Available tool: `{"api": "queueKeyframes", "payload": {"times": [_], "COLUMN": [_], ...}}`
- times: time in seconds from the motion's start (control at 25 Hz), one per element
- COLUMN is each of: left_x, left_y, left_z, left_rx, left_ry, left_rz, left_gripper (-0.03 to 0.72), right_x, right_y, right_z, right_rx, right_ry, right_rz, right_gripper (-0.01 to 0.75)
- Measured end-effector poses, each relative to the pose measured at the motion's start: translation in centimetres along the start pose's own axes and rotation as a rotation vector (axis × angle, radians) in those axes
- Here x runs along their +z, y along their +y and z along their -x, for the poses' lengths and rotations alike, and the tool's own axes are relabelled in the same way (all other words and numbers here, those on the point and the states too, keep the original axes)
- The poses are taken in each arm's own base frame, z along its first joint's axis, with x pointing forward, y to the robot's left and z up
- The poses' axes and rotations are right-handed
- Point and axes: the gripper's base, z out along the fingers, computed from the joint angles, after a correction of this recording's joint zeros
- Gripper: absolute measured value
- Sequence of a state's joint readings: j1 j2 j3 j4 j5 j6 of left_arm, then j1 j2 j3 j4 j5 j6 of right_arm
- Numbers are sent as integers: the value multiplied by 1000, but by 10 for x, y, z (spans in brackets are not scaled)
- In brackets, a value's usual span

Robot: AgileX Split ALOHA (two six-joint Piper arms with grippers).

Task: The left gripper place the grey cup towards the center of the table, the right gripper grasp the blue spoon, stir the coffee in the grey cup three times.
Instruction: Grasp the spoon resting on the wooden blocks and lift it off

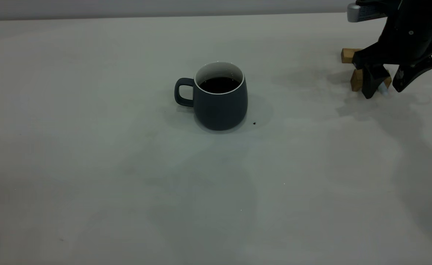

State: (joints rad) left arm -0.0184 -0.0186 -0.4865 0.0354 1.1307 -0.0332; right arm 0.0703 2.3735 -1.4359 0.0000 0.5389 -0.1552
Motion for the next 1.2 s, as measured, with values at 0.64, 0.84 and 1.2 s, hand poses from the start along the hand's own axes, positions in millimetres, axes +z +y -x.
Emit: {"api": "queueKeyframes", "payload": {"times": [0.64, 0.84, 1.2], "left_x": [0, 0, 0], "left_y": [0, 0, 0], "left_z": [0, 0, 0], "left_rx": [0, 0, 0], "left_ry": [0, 0, 0], "left_rz": [0, 0, 0], "left_gripper": [297, 297, 297], "right_x": [15, 15, 10], "right_y": [-13, -14, -14], "right_z": [-3, -2, -2], "right_rx": [26, 29, 47], "right_ry": [-20, -37, -25], "right_rz": [-18, -20, -18], "right_gripper": [573, 421, 139]}}
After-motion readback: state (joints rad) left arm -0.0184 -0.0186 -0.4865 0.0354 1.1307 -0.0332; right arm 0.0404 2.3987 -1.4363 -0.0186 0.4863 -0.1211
